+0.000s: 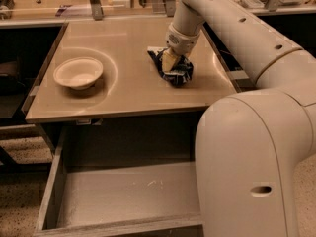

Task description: Place blue chip bag into top drawer

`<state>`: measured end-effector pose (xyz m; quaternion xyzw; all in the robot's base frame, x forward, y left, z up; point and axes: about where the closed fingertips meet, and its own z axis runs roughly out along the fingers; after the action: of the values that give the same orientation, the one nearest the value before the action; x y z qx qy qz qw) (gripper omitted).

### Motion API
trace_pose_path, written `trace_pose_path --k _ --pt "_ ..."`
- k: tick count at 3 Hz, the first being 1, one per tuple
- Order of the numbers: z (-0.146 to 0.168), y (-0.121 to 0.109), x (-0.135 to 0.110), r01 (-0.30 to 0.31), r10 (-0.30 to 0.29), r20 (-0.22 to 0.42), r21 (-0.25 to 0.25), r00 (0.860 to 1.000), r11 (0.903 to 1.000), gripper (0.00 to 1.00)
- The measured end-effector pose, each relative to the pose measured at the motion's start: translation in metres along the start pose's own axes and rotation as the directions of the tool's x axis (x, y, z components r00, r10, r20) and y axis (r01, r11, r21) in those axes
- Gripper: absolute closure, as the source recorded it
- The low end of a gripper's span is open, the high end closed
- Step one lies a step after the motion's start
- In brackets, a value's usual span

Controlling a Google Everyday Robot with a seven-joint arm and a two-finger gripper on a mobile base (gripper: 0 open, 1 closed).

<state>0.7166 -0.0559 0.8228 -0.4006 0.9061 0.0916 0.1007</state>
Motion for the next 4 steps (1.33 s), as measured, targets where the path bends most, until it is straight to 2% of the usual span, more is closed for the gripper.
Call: trace_pose_path --k 1,2,3,4 --pt "-0.035 -0.004 0.018 0.004 -0.008 0.07 0.059 0.998 0.9982 1.0" --pt "-0.085 0.021 0.064 0.01 -0.024 0.125 0.11 0.992 0.9939 1.0" --pt "-0.1 0.049 0.114 0.048 -0.061 0.132 0.096 0.989 0.9942 1.0" --pt "-0.099 0.051 0.127 0.047 -0.058 0.122 0.092 0.991 0.9946 1.0"
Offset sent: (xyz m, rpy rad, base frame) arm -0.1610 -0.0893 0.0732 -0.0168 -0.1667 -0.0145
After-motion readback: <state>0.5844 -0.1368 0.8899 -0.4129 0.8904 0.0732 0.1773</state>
